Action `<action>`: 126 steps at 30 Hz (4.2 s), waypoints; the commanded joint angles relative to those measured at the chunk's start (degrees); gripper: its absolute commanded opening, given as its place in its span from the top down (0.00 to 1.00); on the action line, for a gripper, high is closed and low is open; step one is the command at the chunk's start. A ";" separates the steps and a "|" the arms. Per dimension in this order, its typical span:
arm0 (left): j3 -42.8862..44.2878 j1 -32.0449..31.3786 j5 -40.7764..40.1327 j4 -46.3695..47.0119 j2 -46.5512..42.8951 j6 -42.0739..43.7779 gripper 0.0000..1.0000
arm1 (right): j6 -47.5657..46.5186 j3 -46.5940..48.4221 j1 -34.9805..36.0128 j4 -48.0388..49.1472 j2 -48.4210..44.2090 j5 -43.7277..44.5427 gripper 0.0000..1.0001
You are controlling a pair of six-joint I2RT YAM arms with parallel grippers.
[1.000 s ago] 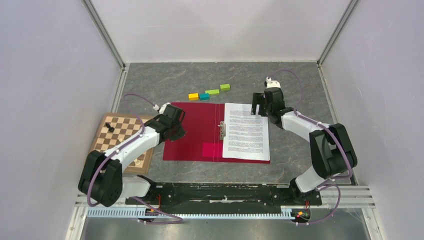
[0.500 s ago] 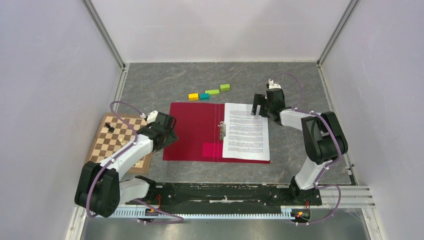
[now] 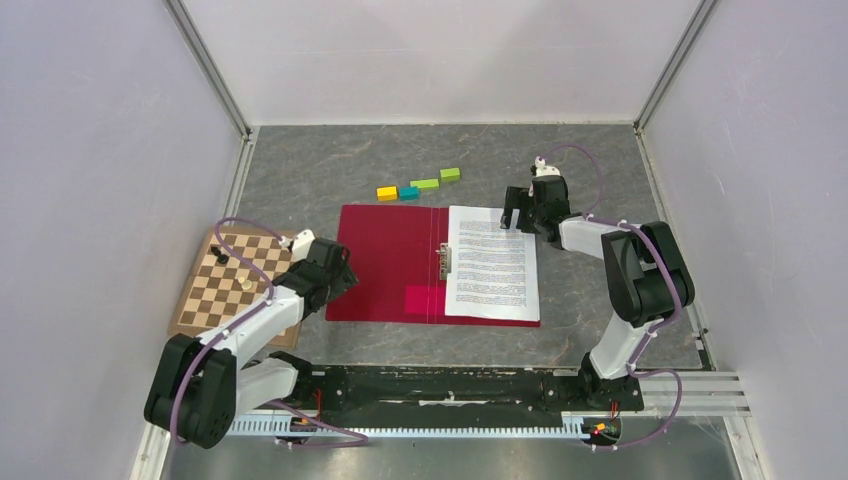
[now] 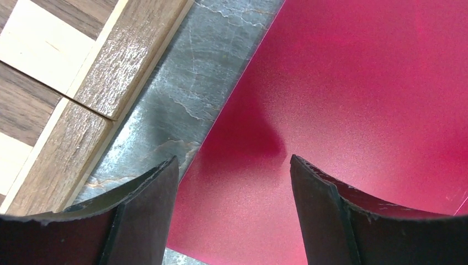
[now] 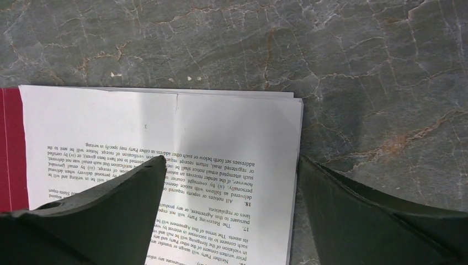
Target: Put the files into the folder
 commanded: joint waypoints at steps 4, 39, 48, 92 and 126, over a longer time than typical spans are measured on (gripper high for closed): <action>-1.32 0.23 2.96 6.20 3.68 -3.64 0.19 | -0.71 0.95 0.04 0.15 1.03 -1.96 0.08; 1.53 -11.02 -0.08 -3.70 -3.91 -7.64 0.17 | -5.66 6.50 0.65 -7.65 2.99 9.26 0.07; 8.72 -11.30 5.37 -4.45 -5.03 -0.31 0.24 | -5.18 9.42 0.00 -13.57 0.18 13.27 0.07; 0.48 -16.03 6.23 4.45 6.92 -16.30 0.62 | -12.24 28.81 37.09 -37.14 4.31 24.86 0.80; -0.57 -16.03 5.79 3.97 8.58 -20.10 0.70 | -10.36 16.40 37.61 -33.49 -0.45 24.97 1.00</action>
